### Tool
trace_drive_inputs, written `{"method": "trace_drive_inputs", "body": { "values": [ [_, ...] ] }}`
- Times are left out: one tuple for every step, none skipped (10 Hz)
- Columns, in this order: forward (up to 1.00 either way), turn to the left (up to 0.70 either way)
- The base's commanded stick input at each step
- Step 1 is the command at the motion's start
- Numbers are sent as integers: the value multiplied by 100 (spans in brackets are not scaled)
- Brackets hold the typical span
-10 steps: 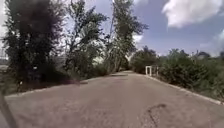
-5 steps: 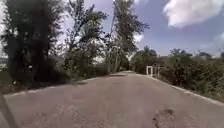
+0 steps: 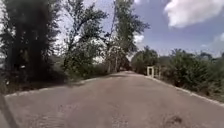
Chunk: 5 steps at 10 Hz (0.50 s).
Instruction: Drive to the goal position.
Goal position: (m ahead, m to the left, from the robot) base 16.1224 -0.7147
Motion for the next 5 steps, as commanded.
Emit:
{"method": "trace_drive_inputs", "body": {
  "values": [
    [50, 0],
    [50, 0],
    [50, 0],
    [50, 0],
    [50, 0]
  ]
}}
